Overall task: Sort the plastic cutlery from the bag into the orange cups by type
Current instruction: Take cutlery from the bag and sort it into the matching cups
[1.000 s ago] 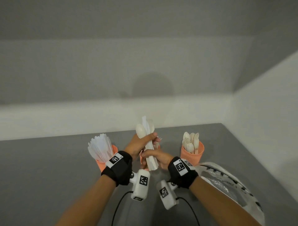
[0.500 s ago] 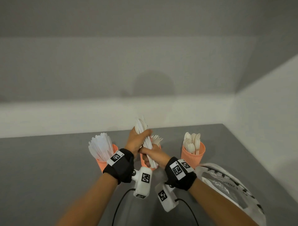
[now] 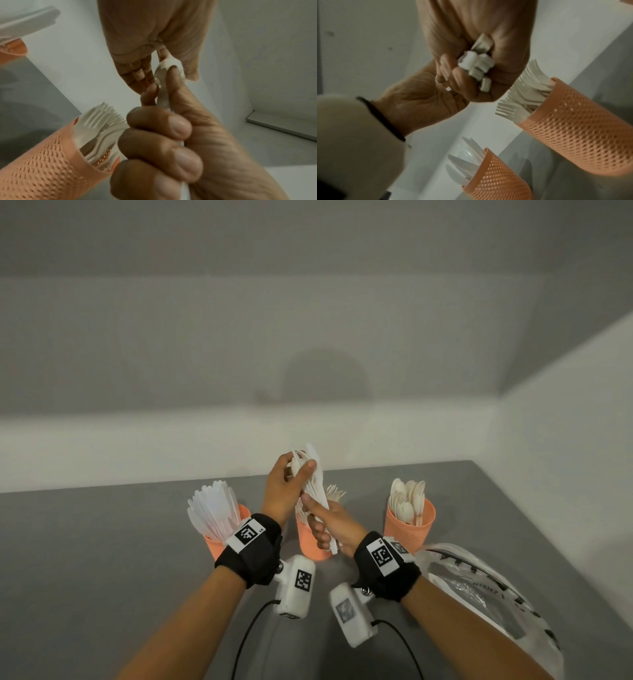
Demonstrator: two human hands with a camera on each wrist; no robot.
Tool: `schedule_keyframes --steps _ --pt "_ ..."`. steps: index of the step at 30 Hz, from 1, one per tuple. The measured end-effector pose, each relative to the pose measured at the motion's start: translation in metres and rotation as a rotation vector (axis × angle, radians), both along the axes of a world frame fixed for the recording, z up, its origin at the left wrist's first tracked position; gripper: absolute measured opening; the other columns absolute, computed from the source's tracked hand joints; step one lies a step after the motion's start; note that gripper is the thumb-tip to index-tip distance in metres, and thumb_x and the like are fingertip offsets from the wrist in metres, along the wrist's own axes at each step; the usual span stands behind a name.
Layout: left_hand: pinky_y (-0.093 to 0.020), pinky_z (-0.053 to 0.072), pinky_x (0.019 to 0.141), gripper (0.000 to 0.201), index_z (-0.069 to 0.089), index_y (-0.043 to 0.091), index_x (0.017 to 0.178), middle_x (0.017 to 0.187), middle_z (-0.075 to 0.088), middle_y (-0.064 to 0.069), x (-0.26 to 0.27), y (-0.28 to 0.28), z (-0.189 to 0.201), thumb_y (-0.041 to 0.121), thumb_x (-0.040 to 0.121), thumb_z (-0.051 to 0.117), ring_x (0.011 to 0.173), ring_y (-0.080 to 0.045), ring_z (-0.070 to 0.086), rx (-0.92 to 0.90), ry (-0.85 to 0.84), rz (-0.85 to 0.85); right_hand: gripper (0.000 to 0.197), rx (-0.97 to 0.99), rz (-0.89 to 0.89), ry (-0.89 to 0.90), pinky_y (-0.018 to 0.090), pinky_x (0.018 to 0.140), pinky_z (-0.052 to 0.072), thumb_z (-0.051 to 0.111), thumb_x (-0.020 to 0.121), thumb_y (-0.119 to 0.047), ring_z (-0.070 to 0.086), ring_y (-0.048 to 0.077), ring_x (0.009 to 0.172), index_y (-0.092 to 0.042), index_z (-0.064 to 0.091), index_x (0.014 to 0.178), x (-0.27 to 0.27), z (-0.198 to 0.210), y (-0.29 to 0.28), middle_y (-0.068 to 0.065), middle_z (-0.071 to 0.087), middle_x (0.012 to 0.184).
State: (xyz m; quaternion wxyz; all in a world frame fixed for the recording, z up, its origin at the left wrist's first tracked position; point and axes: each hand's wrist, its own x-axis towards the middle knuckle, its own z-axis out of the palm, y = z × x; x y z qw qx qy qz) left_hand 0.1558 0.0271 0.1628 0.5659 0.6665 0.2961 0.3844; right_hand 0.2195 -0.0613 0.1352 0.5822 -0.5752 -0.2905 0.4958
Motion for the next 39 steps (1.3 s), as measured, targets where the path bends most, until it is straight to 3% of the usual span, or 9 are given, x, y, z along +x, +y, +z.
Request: schedule_keyframes --steps 3,11,16,21,27,30,34,36,39 --pt "-0.037 0.052 0.081 0.013 0.059 0.015 0.103 0.089 0.063 -0.004 0.002 0.003 -0.002 0.018 0.093 0.052 0.086 -0.022 0.060 0.005 -0.005 0.043 0.036 0.008 -0.002 0.042 0.013 0.034 0.027 0.042 0.093 -0.049 0.031 0.005 0.028 -0.017 0.048 0.079 0.003 -0.003 -0.001 -0.007 0.039 0.040" --pt "-0.018 0.038 0.076 0.028 0.059 0.011 0.119 0.116 0.050 -0.014 0.000 0.007 -0.006 0.016 0.095 0.046 0.083 -0.008 0.050 0.304 0.111 0.182 0.044 0.027 -0.072 -0.013 0.015 0.034 0.031 0.039 0.092 -0.054 0.035 0.006 0.032 -0.015 0.052 0.075 0.010 -0.012 0.000 -0.005 0.044 0.045" --pt "-0.048 0.054 0.083 0.030 0.056 0.013 0.122 0.109 0.050 -0.011 -0.001 0.003 -0.015 0.022 0.096 0.045 0.094 -0.029 0.060 0.250 0.090 0.188 0.036 0.053 -0.115 -0.055 0.015 0.035 0.032 0.044 0.093 -0.049 0.037 0.006 0.032 -0.018 0.056 0.079 0.009 -0.018 0.002 -0.006 0.046 0.045" --pt "-0.050 0.053 0.085 0.028 0.056 0.014 0.119 0.113 0.054 -0.012 -0.001 0.007 -0.018 0.025 0.097 0.041 0.099 -0.029 0.060 0.206 0.089 0.173 0.031 0.075 -0.143 -0.071 0.018 0.038 0.038 0.047 0.093 -0.045 0.041 0.007 0.038 -0.016 0.057 0.089 0.007 -0.022 0.003 -0.003 0.046 0.049" --pt "-0.024 0.054 0.058 0.020 0.044 0.013 0.105 0.074 0.061 -0.009 -0.007 0.005 -0.001 0.021 0.101 0.026 0.063 -0.021 0.062 -0.083 -0.158 0.225 0.023 0.065 -0.244 -0.176 0.017 0.035 0.041 0.047 0.096 -0.033 0.044 0.005 0.032 -0.011 0.054 0.091 0.011 -0.022 0.008 -0.004 0.052 0.044" --pt "-0.025 0.043 0.044 0.024 0.047 0.015 0.098 0.056 0.045 -0.006 -0.007 0.007 0.004 0.025 0.101 0.025 0.039 -0.007 0.048 -0.114 -0.201 0.300 0.019 0.026 -0.301 -0.321 0.022 0.041 0.040 0.047 0.096 -0.028 0.044 0.009 0.039 -0.017 0.051 0.082 0.016 -0.029 0.010 0.003 0.047 0.057" --pt "-0.043 0.046 0.066 0.014 0.061 0.011 0.087 0.075 0.059 -0.023 -0.003 0.002 0.004 0.019 0.093 0.050 0.061 -0.015 0.049 0.033 -0.071 0.254 0.020 -0.053 -0.340 -0.692 0.033 0.076 0.050 0.046 0.095 -0.021 0.061 0.023 0.087 -0.009 0.056 0.108 0.019 -0.032 0.010 0.008 0.063 0.095" --pt "-0.029 0.045 0.069 0.011 0.062 0.009 0.082 0.074 0.063 -0.003 0.000 -0.004 -0.001 0.019 0.087 0.061 0.065 -0.011 0.055 0.103 -0.014 0.199 0.025 -0.070 -0.364 -0.769 0.036 0.080 0.050 0.047 0.094 -0.019 0.062 0.029 0.095 -0.006 0.052 0.116 0.017 -0.030 0.010 0.012 0.065 0.105" --pt "-0.011 0.042 0.055 0.022 0.057 0.010 0.087 0.068 0.056 0.004 0.007 -0.013 -0.007 0.028 0.081 0.069 0.060 -0.009 0.053 0.100 0.075 0.187 0.026 -0.083 -0.376 -0.871 0.036 0.076 0.050 0.049 0.091 -0.015 0.063 0.032 0.092 -0.007 0.050 0.115 0.011 -0.027 0.009 0.013 0.066 0.102"
